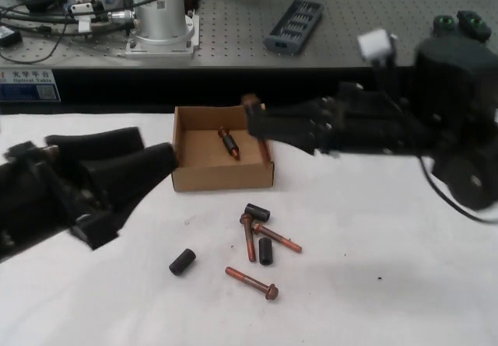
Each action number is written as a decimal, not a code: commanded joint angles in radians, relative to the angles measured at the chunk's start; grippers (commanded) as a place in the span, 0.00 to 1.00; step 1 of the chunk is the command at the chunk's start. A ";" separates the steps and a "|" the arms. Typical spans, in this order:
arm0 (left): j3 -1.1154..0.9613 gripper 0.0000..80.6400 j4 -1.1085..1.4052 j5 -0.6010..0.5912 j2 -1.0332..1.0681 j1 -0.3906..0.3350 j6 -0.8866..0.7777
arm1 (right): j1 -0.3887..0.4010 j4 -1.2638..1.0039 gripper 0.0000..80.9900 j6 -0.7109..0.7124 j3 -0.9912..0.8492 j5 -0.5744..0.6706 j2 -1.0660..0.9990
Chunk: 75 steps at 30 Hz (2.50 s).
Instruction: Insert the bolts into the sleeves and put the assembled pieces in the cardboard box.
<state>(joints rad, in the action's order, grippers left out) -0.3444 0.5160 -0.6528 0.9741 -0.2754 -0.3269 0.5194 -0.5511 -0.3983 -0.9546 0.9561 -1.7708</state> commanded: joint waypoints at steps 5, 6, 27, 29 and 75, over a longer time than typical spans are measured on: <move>-0.003 0.55 -0.436 0.080 -0.273 0.013 0.167 | 0.000 0.101 0.05 -0.092 -0.371 -0.015 -0.309; -0.003 0.55 -0.493 0.109 -0.309 0.013 0.175 | 0.000 0.137 0.05 -0.097 -0.424 -0.041 -0.345; -0.003 0.55 -0.828 0.268 -0.604 0.013 0.168 | 0.051 0.775 0.37 0.019 -0.853 -0.579 -0.519; -0.003 0.55 -0.828 0.276 -0.604 0.013 0.168 | 0.059 0.804 0.54 0.016 -0.853 -0.574 -0.519; -0.235 0.49 -0.943 0.626 0.011 0.033 0.505 | 0.359 0.795 0.35 -0.088 -0.097 -0.827 -0.015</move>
<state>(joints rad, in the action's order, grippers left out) -0.5672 -0.4070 -0.0467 1.0095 -0.2499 0.1794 0.8708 0.2493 -0.4405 -1.0259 0.1292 -1.7582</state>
